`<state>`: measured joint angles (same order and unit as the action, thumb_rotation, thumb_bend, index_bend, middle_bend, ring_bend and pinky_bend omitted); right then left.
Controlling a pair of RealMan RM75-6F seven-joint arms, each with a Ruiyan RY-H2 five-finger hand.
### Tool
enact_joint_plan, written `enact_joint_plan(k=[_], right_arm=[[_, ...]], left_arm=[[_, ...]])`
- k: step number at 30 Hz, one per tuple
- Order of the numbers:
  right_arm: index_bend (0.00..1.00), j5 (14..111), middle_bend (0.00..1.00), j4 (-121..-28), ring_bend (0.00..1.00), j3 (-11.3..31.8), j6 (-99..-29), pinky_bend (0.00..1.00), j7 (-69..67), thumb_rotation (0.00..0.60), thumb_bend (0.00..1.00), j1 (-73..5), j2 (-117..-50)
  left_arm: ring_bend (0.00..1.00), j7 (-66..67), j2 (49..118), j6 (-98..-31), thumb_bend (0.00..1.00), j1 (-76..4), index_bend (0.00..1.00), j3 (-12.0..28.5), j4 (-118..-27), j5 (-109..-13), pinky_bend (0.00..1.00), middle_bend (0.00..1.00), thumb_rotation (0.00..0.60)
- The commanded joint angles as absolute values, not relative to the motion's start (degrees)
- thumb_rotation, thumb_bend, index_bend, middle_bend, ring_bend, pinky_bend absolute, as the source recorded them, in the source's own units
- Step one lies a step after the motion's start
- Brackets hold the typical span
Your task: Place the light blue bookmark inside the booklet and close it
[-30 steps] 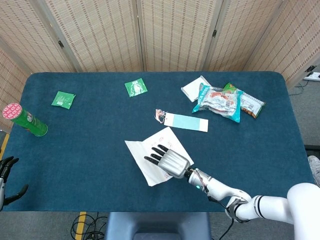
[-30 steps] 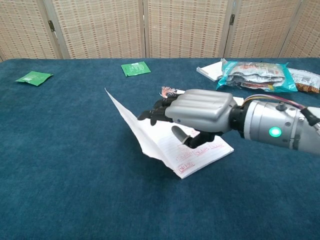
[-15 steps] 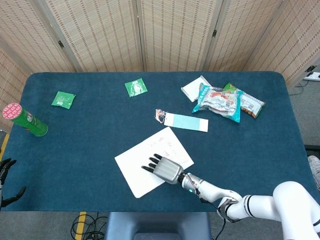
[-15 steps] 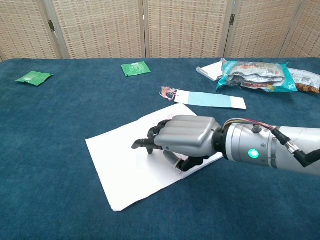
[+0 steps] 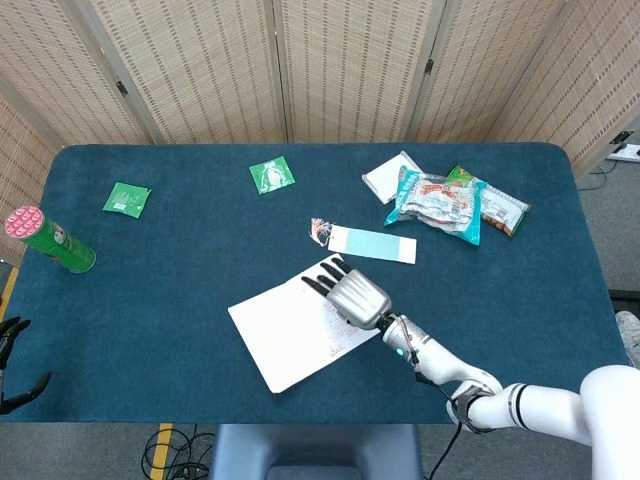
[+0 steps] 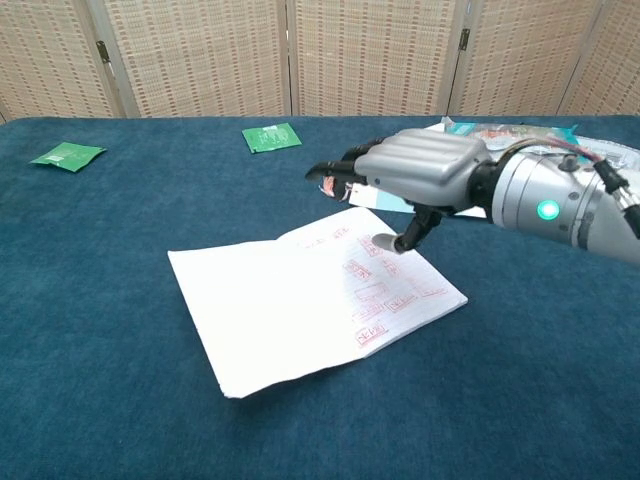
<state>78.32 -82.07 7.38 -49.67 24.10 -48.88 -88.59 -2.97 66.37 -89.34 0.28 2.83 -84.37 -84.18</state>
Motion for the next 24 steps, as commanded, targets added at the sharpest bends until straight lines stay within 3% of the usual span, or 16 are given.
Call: enact_joint_plan(k=[1, 16, 24], right_arm=[[0.03, 71.5, 0.25, -82.8, 0.11, 9.7, -49.7, 0.15, 29.4, 0.6, 0.21, -48.1, -86.6], [0.04, 51.0, 0.24, -71.0, 0.11, 11.9, -43.7, 0.15, 36.3, 0.6, 0.2, -51.9, -89.4], [0.04, 42.1, 0.18, -62.9, 0.11, 12.0, -39.6, 0.15, 39.0, 0.6, 0.2, -56.2, -93.5]], left_arm=[[0.15, -3.0, 66.4, -89.4, 0.27, 0.3, 0.19, 2.8, -84.4, -84.3, 0.2, 0.16, 0.6], [0.15, -2.5, 66.3, -89.3, 0.27, 0.5, 0.19, 2.6, -84.7, -84.2, 0.2, 0.16, 0.6], [0.15, -2.2, 66.1, -88.8, 0.27, 0.7, 0.19, 2.4, -84.8, -83.8, 0.2, 0.16, 0.6]])
